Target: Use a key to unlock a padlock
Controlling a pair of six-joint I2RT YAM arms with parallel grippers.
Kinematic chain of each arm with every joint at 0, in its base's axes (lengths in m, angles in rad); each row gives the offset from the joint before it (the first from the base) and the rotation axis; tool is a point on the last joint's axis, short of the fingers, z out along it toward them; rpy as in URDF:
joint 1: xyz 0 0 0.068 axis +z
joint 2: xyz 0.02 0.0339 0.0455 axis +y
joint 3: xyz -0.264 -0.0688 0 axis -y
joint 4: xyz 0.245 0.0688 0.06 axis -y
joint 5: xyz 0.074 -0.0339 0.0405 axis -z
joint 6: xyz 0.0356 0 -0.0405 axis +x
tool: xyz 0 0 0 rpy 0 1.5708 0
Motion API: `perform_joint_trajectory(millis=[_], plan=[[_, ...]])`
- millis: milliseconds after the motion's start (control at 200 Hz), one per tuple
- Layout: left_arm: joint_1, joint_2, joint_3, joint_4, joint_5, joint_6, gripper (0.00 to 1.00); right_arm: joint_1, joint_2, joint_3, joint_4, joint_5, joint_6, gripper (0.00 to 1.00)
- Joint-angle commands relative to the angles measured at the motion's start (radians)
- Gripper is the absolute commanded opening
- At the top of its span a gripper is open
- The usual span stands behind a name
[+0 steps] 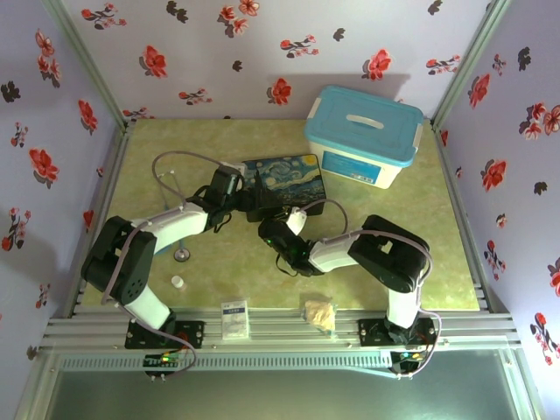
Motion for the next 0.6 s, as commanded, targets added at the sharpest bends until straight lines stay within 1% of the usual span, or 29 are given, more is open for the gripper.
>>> perform_joint_trajectory(millis=[0,45,95,195,245,300,380,515,545,595], plan=[[0.011,0.017,0.0,-0.092,0.011,0.019,0.7,-0.011,0.045,-0.002,-0.267,0.076,-0.048,0.5],[0.011,0.017,0.0,-0.09,0.011,0.019,0.7,-0.012,0.055,0.017,-0.285,0.071,-0.057,0.47],[0.011,0.017,0.002,-0.092,0.012,0.019,0.7,-0.012,0.06,0.029,-0.296,0.066,-0.061,0.39],[0.013,0.017,0.0,-0.093,0.012,0.019,0.7,-0.015,0.059,0.009,-0.257,0.059,-0.065,0.24],[0.013,0.02,-0.003,-0.087,0.012,0.017,0.7,-0.018,0.049,-0.01,-0.232,0.05,-0.063,0.19],[0.013,0.028,-0.005,-0.083,0.011,0.014,0.7,-0.021,0.031,-0.057,-0.14,0.033,-0.054,0.16],[0.014,0.042,-0.003,-0.081,0.011,0.009,0.7,-0.027,0.018,-0.144,0.049,0.015,-0.039,0.11],[0.014,0.049,-0.01,-0.076,0.012,0.008,0.7,-0.041,0.055,-0.238,0.369,-0.04,-0.048,0.02],[0.014,0.049,-0.013,-0.076,0.011,0.007,0.7,-0.04,0.061,-0.246,0.405,-0.043,-0.042,0.01],[0.014,0.051,-0.015,-0.077,0.011,0.006,0.7,-0.047,0.066,-0.248,0.408,-0.049,-0.027,0.0]])
